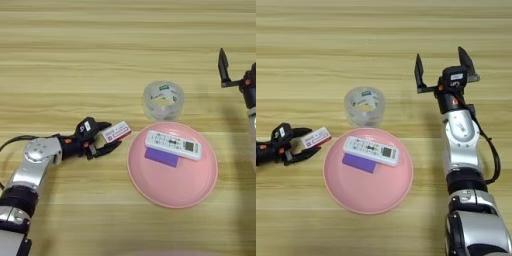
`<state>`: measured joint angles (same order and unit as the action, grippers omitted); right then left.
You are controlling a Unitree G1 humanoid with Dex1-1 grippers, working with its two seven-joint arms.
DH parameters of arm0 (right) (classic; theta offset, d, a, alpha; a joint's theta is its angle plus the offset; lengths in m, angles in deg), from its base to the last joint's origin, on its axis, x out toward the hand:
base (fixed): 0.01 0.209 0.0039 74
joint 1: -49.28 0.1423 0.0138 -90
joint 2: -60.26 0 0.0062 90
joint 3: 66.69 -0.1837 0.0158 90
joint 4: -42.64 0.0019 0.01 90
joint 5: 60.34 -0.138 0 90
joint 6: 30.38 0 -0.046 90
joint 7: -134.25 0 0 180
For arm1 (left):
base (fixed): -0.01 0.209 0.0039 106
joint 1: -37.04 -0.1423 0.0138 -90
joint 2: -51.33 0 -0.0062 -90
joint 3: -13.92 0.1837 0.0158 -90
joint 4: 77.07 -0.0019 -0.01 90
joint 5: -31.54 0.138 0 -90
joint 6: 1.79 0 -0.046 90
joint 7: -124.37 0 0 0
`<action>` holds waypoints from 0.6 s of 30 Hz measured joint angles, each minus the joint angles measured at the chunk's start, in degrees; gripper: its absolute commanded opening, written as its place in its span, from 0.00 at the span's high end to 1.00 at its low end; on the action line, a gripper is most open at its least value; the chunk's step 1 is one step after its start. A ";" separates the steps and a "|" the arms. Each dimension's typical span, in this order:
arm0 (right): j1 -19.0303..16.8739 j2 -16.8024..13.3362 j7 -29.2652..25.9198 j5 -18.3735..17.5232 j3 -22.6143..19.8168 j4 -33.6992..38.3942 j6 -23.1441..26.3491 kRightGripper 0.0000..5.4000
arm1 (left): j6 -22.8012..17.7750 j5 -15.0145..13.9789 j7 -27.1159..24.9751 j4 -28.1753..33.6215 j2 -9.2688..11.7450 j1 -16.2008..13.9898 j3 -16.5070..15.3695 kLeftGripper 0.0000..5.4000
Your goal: Move the objects on the table
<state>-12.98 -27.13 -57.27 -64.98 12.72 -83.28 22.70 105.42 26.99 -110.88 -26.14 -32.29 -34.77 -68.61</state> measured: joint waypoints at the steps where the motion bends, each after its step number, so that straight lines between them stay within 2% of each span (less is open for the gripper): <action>1: 0.00 0.00 0.00 0.00 0.00 0.00 0.00 0.00 | 0.00 0.00 0.00 0.01 0.00 0.01 0.06 0.51; 8: 0.00 0.00 -0.10 -0.01 0.00 0.00 0.00 0.00 | 0.01 0.01 0.02 0.07 0.09 0.00 0.28 0.62; 18: 0.00 -0.16 -1.65 -0.47 0.12 0.37 0.00 0.00 | -0.65 -0.33 -0.61 2.74 1.08 -0.91 0.17 0.62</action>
<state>-12.98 -27.29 -58.92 -65.45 12.85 -82.92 22.69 104.77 26.65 -111.49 -23.41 -31.21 -35.68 -68.44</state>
